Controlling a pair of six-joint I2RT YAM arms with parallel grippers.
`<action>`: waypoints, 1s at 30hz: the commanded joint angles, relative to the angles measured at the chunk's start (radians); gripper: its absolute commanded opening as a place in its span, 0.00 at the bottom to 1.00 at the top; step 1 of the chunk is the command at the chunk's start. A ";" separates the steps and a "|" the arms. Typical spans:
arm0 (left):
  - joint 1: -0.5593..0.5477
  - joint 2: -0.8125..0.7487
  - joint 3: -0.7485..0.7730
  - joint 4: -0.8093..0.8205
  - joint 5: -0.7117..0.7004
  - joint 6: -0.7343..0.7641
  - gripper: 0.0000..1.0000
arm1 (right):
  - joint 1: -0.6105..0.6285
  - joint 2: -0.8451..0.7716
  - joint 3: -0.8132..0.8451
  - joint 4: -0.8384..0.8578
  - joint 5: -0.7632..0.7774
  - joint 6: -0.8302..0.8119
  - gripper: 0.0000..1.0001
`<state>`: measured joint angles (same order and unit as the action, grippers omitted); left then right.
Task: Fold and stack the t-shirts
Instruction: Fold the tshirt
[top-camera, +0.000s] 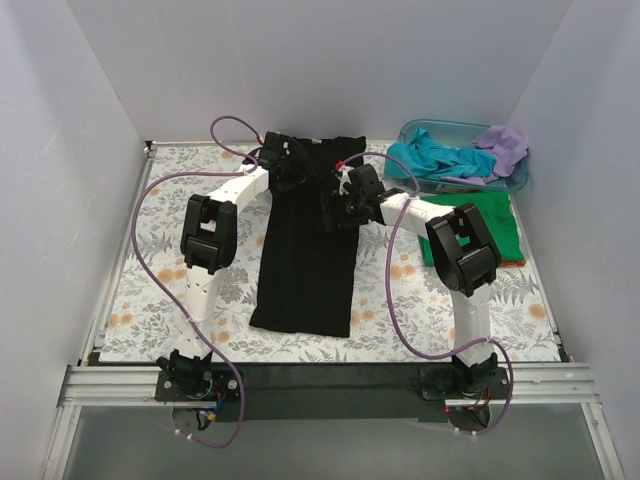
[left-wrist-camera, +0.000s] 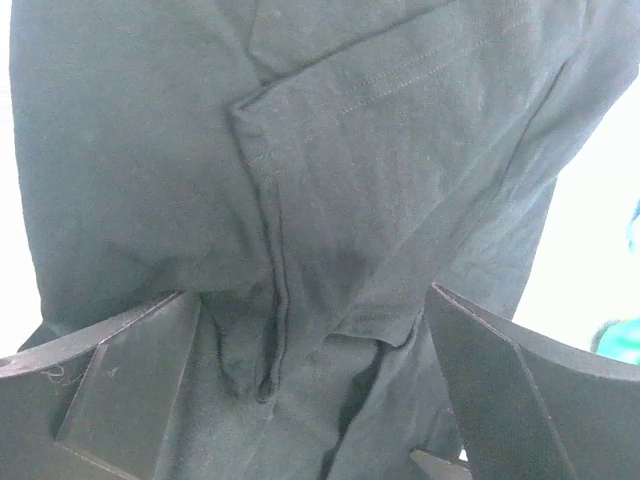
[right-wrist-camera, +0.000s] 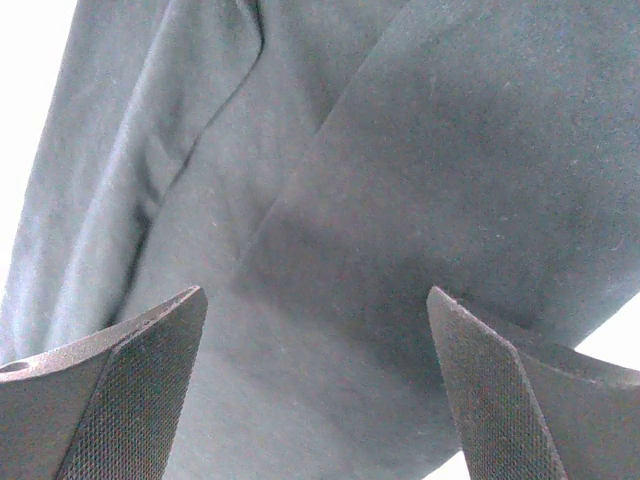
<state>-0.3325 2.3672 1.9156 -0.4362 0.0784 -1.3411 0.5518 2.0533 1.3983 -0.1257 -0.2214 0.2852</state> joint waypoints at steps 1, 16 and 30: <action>0.026 0.145 0.060 -0.134 0.015 0.042 0.97 | -0.036 0.085 0.034 -0.031 -0.078 -0.033 0.98; 0.023 -0.540 -0.399 -0.081 0.046 -0.001 0.98 | 0.017 -0.469 -0.241 -0.039 -0.063 -0.042 0.98; -0.052 -1.552 -1.473 -0.228 -0.030 -0.423 0.94 | 0.407 -0.940 -0.876 -0.028 0.203 0.420 0.98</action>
<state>-0.3588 0.9108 0.4927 -0.6312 0.0360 -1.6642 0.9203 1.1736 0.5415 -0.1909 -0.0963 0.5697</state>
